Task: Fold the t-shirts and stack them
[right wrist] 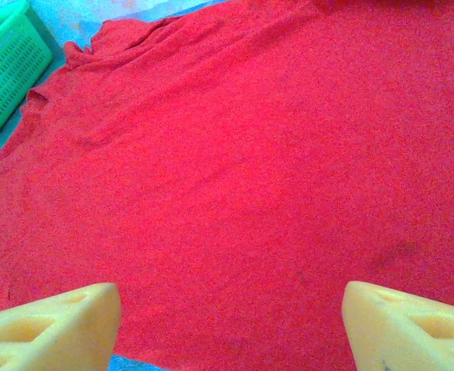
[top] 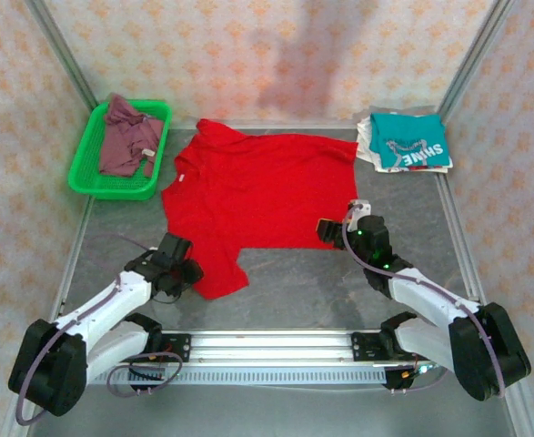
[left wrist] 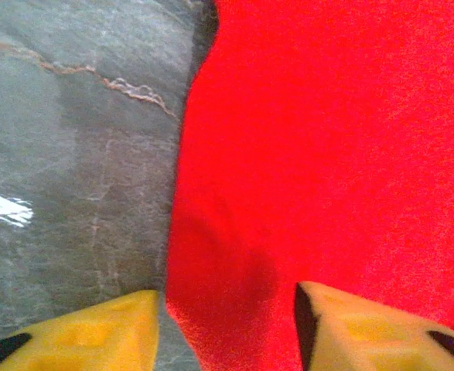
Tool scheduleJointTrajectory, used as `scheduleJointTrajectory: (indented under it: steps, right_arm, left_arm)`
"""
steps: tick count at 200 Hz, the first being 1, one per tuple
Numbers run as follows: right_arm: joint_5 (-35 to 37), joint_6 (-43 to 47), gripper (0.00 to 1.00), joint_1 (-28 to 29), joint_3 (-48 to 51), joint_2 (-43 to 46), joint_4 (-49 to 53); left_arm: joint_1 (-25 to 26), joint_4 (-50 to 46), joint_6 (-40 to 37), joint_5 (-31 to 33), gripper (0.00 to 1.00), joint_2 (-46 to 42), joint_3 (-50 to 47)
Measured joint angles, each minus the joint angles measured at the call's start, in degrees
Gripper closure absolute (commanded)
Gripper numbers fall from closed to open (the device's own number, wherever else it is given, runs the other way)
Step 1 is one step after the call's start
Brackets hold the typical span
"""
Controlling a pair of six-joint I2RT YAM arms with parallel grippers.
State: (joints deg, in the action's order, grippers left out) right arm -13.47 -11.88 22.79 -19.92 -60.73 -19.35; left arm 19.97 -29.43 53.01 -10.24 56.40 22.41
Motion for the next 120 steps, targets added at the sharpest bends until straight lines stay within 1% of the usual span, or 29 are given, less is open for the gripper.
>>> scheduleJointTrajectory:
  steps: [28, 35, 47, 64, 73, 80, 99, 109, 120]
  right_arm:
    - [0.85, -0.09, 0.24, 0.00, -0.04, -0.72, 0.20]
    - [1.46, -0.33, 0.24, 0.00, -0.17, -0.76, 0.63]
    - [3.02, -1.05, 0.24, 0.00, -0.83, -0.76, 2.21]
    - [5.84, -2.93, 0.24, 0.00, -2.49, -0.37, 5.95]
    - [7.28, -4.04, 0.22, 0.00, -3.34, 0.26, 8.20]
    - [8.79, -5.16, 0.19, 0.00, -4.13, 1.01, 10.34]
    - [12.68, -8.35, 0.18, -0.55, -6.49, 2.95, 17.20]
    - [13.60, -10.75, 0.20, -2.40, -8.22, 3.39, 21.75]
    - [13.68, -12.79, 0.21, -5.90, -9.94, 3.39, 25.99]
  left_arm:
    - [0.39, -0.92, 1.01, 1.84, 0.81, -0.17, -0.28]
    - [0.42, -1.09, 1.07, 1.92, 0.84, -0.15, -0.28]
    - [1.18, -0.55, 1.11, 0.44, 0.86, 0.13, -0.09]
    - [1.77, 0.09, 1.05, -0.46, 0.95, 0.39, 0.37]
    - [1.79, 0.33, 1.09, -0.87, 1.00, 0.76, 0.79]
    - [1.79, 0.44, 0.94, -1.14, 1.00, 1.18, 1.25]
    - [1.79, 0.07, 0.42, -1.36, 1.00, 2.21, 3.10]
    - [1.79, -0.87, -0.20, -1.33, 1.00, 2.43, 4.66]
    - [1.79, -2.21, -0.87, -1.31, 1.00, 2.47, 6.75]
